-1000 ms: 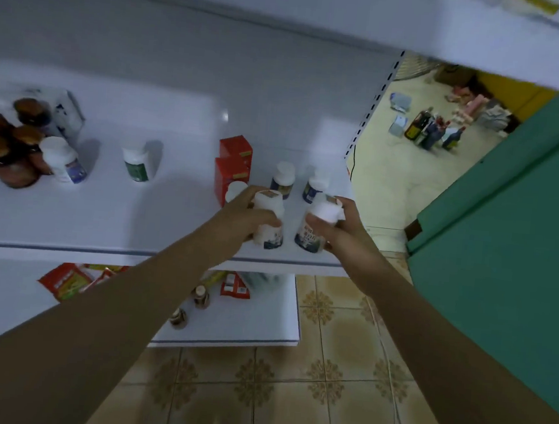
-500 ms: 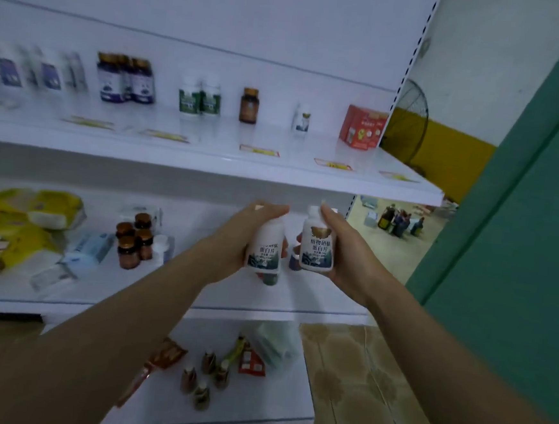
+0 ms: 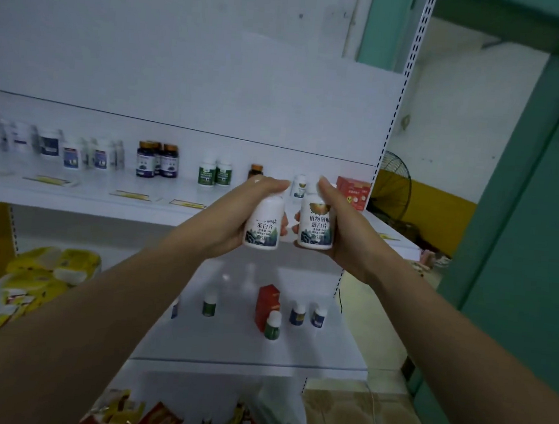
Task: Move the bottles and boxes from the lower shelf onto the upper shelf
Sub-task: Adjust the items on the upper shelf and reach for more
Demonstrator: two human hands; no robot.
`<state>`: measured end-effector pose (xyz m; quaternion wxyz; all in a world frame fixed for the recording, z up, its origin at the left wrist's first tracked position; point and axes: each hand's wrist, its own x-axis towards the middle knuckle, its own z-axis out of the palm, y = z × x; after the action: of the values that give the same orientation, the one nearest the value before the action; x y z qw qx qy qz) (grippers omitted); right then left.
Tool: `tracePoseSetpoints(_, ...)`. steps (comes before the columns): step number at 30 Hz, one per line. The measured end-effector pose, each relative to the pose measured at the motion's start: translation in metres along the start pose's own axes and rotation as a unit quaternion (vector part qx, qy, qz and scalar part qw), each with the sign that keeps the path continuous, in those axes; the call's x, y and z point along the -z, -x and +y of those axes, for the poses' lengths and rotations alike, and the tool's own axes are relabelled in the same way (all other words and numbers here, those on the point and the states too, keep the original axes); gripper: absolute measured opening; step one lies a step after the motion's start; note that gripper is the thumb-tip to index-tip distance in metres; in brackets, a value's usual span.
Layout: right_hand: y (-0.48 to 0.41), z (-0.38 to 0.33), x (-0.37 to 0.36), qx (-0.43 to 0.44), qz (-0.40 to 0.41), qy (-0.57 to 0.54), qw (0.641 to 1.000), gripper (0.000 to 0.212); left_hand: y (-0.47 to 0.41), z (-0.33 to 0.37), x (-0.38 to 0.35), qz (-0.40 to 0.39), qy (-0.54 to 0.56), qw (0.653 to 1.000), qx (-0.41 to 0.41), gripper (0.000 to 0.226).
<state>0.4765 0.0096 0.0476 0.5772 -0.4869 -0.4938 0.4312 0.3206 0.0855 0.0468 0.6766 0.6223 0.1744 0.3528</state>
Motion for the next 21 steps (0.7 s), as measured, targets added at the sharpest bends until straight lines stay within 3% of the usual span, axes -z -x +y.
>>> tracePoseSetpoints(14,0.008,-0.013,0.01,-0.003,0.027,0.002,1.0,0.056,-0.005,0.009,-0.006,-0.024,0.005,1.0,0.0,0.015)
tracePoseSetpoints(21,-0.008,-0.005,0.038,-0.003,0.044,0.003,0.999,0.04,-0.042,-0.002,-0.006,-0.05,-0.005,0.999,0.005,0.011)
